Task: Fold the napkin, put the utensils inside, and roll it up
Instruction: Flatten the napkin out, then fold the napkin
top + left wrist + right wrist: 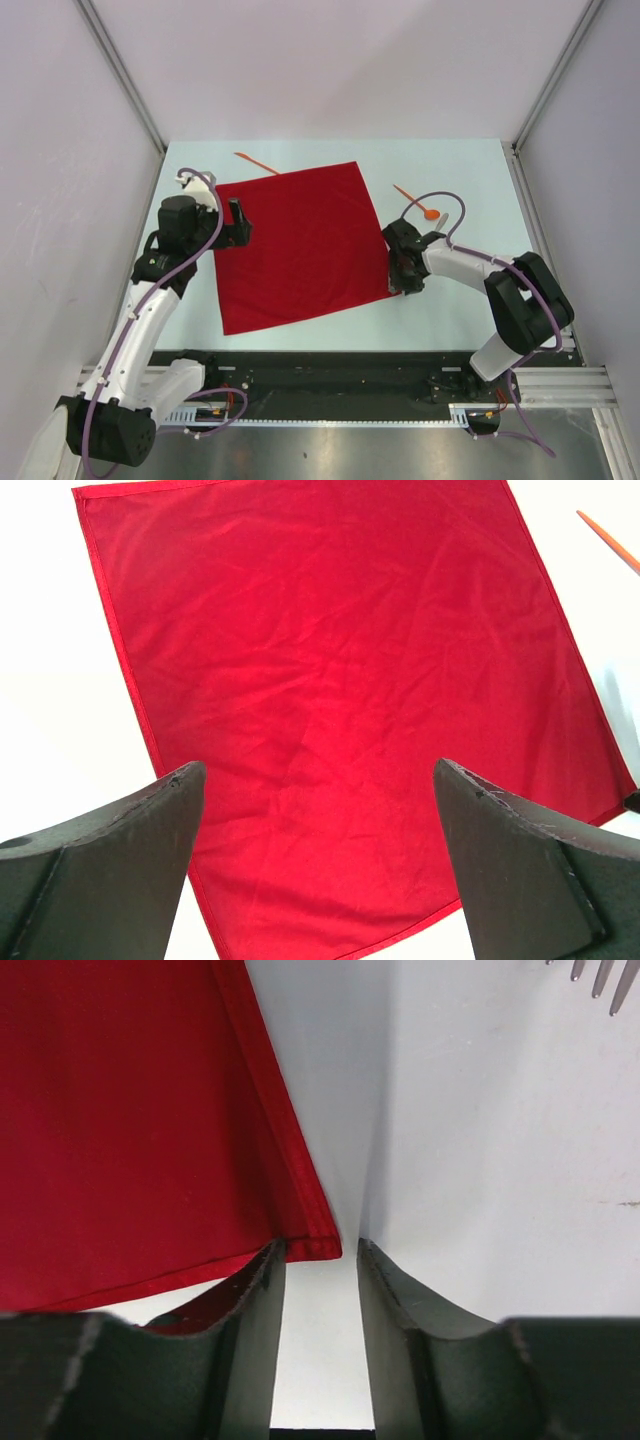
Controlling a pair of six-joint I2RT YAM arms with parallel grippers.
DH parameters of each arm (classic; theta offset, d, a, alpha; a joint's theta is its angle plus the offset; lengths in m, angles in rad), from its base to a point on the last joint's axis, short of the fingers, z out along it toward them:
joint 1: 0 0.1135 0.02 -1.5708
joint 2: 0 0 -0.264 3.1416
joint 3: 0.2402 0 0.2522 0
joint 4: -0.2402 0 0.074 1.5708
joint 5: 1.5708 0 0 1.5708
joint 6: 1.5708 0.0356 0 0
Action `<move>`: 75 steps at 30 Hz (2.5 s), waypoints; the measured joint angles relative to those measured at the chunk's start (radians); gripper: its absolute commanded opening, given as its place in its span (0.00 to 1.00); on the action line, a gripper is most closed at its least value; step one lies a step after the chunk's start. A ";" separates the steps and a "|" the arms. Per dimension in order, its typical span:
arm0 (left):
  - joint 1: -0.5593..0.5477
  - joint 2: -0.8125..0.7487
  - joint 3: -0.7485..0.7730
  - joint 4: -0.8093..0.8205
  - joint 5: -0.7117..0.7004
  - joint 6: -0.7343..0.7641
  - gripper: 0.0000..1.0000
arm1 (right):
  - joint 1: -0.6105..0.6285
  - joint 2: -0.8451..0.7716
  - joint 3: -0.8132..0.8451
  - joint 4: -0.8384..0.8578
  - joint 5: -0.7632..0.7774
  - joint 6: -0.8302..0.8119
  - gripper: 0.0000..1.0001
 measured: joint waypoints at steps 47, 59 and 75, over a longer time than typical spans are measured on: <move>0.001 0.000 -0.013 0.000 0.035 -0.001 1.00 | 0.065 0.105 0.548 -0.132 0.104 -0.083 0.00; 0.013 -0.003 -0.020 0.004 0.024 -0.001 1.00 | 0.238 0.641 0.958 0.165 -0.052 -0.114 0.00; 0.035 -0.003 -0.028 0.008 0.017 -0.001 1.00 | 0.245 0.956 1.211 0.660 -0.311 0.098 0.00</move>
